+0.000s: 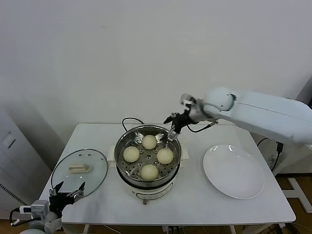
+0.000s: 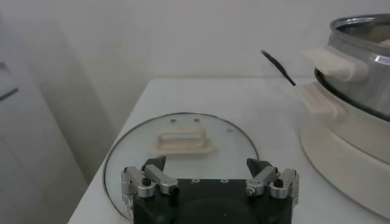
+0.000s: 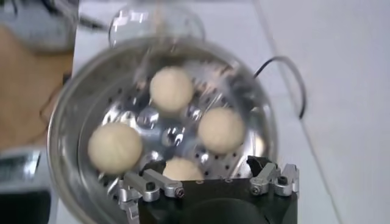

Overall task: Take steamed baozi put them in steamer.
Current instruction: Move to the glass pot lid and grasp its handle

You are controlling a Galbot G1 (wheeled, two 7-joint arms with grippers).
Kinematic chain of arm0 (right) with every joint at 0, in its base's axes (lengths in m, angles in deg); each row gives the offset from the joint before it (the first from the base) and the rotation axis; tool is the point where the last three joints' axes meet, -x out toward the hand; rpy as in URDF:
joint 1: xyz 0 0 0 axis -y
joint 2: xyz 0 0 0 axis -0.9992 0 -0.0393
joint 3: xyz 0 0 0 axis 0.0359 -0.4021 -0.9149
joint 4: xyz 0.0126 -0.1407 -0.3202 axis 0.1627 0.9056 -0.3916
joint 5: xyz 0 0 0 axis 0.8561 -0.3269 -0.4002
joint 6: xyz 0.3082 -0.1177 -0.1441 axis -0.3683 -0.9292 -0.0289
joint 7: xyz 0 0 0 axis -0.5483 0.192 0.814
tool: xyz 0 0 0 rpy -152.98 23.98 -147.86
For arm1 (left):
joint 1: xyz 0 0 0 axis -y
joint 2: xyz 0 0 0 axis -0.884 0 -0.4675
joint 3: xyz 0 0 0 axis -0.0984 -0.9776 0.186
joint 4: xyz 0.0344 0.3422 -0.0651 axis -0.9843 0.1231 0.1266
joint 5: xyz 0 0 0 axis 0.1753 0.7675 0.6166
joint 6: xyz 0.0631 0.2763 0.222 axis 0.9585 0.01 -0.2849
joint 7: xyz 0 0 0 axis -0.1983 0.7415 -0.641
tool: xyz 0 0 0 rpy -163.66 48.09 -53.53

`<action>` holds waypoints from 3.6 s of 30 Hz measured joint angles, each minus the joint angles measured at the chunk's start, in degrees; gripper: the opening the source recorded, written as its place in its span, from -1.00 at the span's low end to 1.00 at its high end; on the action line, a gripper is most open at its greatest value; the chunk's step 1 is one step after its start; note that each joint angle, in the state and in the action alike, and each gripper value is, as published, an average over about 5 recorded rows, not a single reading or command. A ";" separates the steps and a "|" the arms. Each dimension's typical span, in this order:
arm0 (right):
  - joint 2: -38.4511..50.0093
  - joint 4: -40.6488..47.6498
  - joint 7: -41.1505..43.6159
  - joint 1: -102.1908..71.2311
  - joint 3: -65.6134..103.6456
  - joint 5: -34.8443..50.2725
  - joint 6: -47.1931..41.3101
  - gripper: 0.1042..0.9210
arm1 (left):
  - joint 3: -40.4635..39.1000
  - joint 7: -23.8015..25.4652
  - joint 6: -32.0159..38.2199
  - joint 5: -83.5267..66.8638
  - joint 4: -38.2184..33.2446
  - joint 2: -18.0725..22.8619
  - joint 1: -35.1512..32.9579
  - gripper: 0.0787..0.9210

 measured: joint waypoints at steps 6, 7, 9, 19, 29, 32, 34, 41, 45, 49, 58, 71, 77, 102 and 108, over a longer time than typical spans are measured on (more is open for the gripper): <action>6.39 -1.45 -6.75 -11.24 13.52 1.01 7.48 0.76 | -0.09 0.31 0.02 0.00 0.04 -0.05 0.69 0.77; 7.15 -1.67 -8.05 -13.43 16.04 0.98 8.72 0.76 | -0.07 0.39 0.06 0.00 0.04 -0.08 0.83 0.77; 8.34 -1.98 -10.70 -18.17 21.38 0.66 11.16 0.76 | -0.02 0.53 0.13 0.00 0.04 -0.13 1.11 0.77; 7.82 -3.67 -21.65 -47.42 53.63 -5.77 19.21 0.76 | 0.97 1.79 0.25 1.00 -0.50 -0.66 1.31 0.77; -1.03 -5.89 -24.43 -74.44 83.69 -15.96 20.38 0.76 | 2.19 4.50 1.44 8.31 0.05 -1.90 0.05 0.77; -3.75 -6.17 -24.19 -80.69 90.77 -19.40 20.46 0.76 | 2.35 5.22 2.74 13.49 0.46 -2.43 -0.74 0.77; -5.47 -6.28 -23.91 -84.31 94.91 -21.67 20.45 0.76 | 2.42 5.58 3.85 17.61 0.75 -2.66 -1.38 0.77; -10.85 -6.49 -22.06 -94.07 105.81 -29.47 20.68 0.76 | 2.49 6.03 8.56 33.36 2.30 -2.34 -3.49 0.77; -13.55 -6.61 -21.08 -98.07 109.47 -33.08 20.99 0.76 | 2.77 5.82 11.38 42.78 3.66 -1.73 -3.71 0.77; -15.79 -6.57 -20.65 -100.86 112.02 -35.89 21.25 0.76 | 2.85 5.35 14.43 52.38 5.37 -0.90 -3.84 0.77; -19.50 -5.81 -19.42 -104.46 114.97 -40.26 22.14 0.76 | 2.26 2.46 22.30 74.38 11.32 1.86 -1.56 0.77; -21.66 -4.97 -18.59 -106.11 116.65 -43.40 23.41 0.76 | 1.22 -2.04 29.27 95.48 21.72 5.26 7.09 0.77; -22.12 -4.72 -18.45 -106.23 116.84 -44.20 23.65 0.76 | 0.80 -3.13 30.64 100.53 26.55 5.67 11.52 0.77; -21.94 -3.34 -18.27 -105.11 115.94 -45.72 23.93 0.76 | 0.92 -5.53 33.03 108.18 40.15 6.73 22.22 0.77; -21.90 -2.94 -18.25 -104.79 115.86 -45.82 23.94 0.76 | 0.72 -5.54 33.15 108.68 40.41 7.36 22.84 0.77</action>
